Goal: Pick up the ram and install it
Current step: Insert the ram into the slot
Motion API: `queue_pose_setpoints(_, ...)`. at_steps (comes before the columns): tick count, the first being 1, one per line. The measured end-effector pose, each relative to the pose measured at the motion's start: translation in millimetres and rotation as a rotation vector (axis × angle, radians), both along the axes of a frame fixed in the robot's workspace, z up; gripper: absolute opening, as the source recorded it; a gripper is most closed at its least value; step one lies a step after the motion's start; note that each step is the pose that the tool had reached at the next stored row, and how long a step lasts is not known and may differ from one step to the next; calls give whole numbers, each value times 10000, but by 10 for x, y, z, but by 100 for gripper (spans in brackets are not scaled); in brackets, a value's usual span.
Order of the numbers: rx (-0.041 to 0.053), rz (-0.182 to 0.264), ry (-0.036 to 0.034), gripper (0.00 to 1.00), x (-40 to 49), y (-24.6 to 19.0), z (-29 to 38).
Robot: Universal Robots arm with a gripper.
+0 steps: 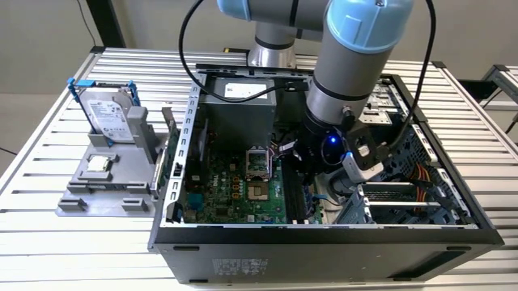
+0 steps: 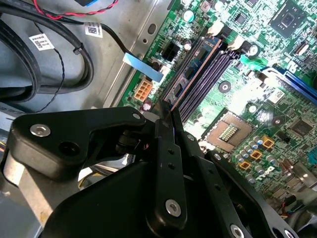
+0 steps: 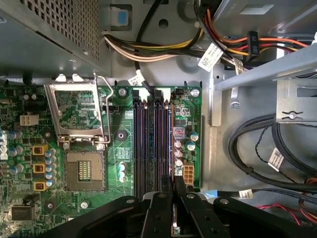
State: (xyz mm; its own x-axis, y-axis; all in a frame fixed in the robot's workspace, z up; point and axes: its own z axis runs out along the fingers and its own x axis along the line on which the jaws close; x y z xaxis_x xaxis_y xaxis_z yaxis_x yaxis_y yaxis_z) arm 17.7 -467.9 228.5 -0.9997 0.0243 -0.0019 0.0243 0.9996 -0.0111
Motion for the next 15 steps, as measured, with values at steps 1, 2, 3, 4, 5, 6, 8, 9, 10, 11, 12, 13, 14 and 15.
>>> queue_pose_setpoints(1,-2,0,0,0,-1,3,-2)
queue_pose_setpoints(2,-6,0,0,0,-1,4,-3)
queue_pose_setpoints(3,-9,0,0,0,-1,4,-4)
queue_pose_setpoints(4,-12,0,0,0,-1,6,-6)
queue_pose_setpoints(5,-13,0,0,0,-1,6,-10)
queue_pose_setpoints(6,-17,0,1,0,-2,6,-12)
queue_pose_setpoints(8,-18,0,1,0,-3,6,-16)
queue_pose_setpoints(9,-16,-1,0,0,-5,6,-19)
queue_pose_setpoints(10,-16,-2,-1,0,-8,6,-23)
queue_pose_setpoints(11,-19,-1,0,0,-10,6,-24)
queue_pose_setpoints(12,-18,0,0,0,-11,6,-26)
queue_pose_setpoints(13,-18,0,0,0,-13,6,-29)
queue_pose_setpoints(14,-19,0,0,0,-14,6,-31)
queue_pose_setpoints(15,-20,0,0,0,-15,6,-33)
